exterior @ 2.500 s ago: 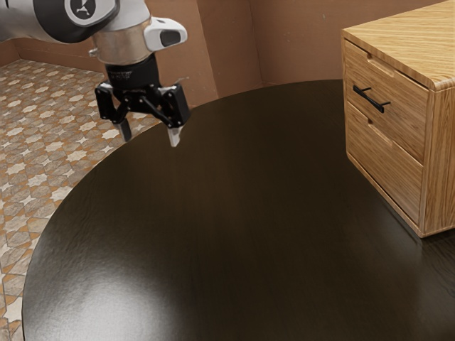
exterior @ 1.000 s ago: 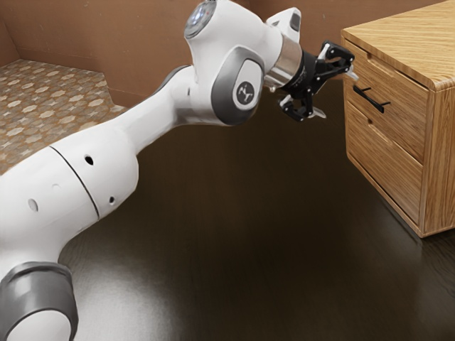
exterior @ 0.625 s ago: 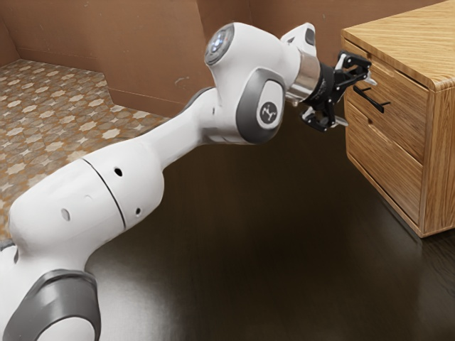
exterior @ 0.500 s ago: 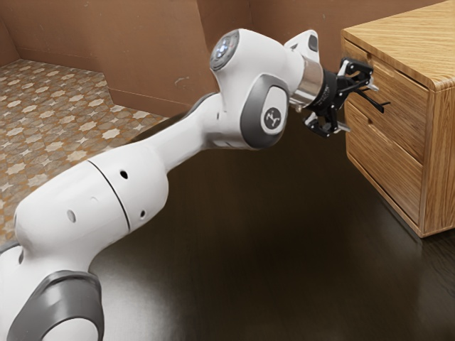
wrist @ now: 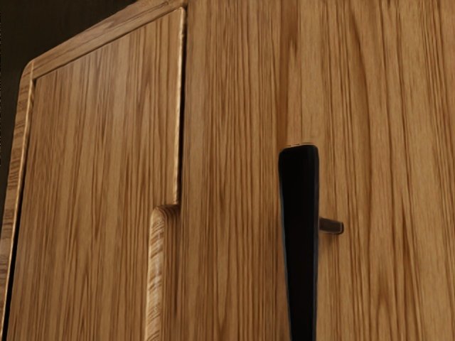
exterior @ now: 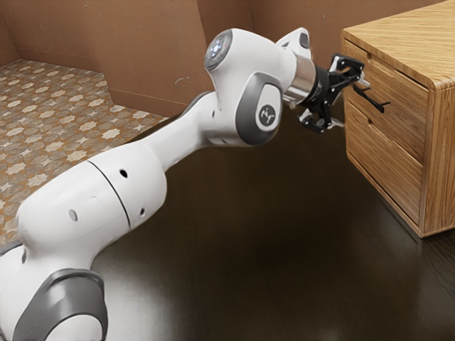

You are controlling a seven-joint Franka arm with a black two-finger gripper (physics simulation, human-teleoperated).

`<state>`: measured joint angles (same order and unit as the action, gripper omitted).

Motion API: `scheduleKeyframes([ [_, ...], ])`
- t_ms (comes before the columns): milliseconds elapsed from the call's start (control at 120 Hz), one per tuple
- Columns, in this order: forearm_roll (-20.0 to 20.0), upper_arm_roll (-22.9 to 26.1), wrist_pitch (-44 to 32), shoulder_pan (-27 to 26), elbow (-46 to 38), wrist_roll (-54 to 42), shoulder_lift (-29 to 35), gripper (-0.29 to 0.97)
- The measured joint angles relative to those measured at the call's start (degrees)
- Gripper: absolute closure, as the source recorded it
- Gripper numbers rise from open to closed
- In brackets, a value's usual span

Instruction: Pull the drawer handle with one arm to open the drawer

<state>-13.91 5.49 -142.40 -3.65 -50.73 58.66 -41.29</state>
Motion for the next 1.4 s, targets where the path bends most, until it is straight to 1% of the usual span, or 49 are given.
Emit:
scheduleKeyframes([
  [108, 0.0, 0.1, 0.0, 1.1, 0.2, 0.2, -0.1, 0.00],
  [208, -0.1, 0.3, -0.1, 0.7, 0.5, 0.3, -1.1, 0.00],
  [300, -0.1, 0.4, -0.2, 0.6, 2.5, 0.4, -3.0, 0.00],
  [492, -0.3, 0.4, -0.3, 0.2, 3.3, 0.6, -4.4, 0.00],
  [683, 0.1, 0.1, -0.2, 0.2, 1.9, 0.7, -3.7, 0.00],
  [767, 0.2, -0.3, 0.0, 0.7, -1.1, 0.7, -1.1, 0.00],
  [883, 1.2, -0.4, 0.2, 2.0, -7.8, 0.8, 3.8, 0.00],
  [1000, 2.1, -0.4, 0.8, 2.8, -12.9, 0.8, 6.7, 0.00],
  [1075, 3.6, -0.4, 1.0, 3.7, -16.8, 1.0, 9.2, 0.00],
  [1125, 5.3, -0.3, 1.3, 4.2, -19.9, 1.3, 11.5, 0.00],
  [1183, 5.5, -0.5, 1.6, 6.3, -24.0, 1.7, 15.1, 0.00],
  [1283, 3.4, -4.4, 4.6, 8.9, -31.3, 1.9, 23.9, 0.00],
  [1400, 1.9, -11.5, 11.8, 10.2, -33.2, 1.4, 32.3, 0.00],
])
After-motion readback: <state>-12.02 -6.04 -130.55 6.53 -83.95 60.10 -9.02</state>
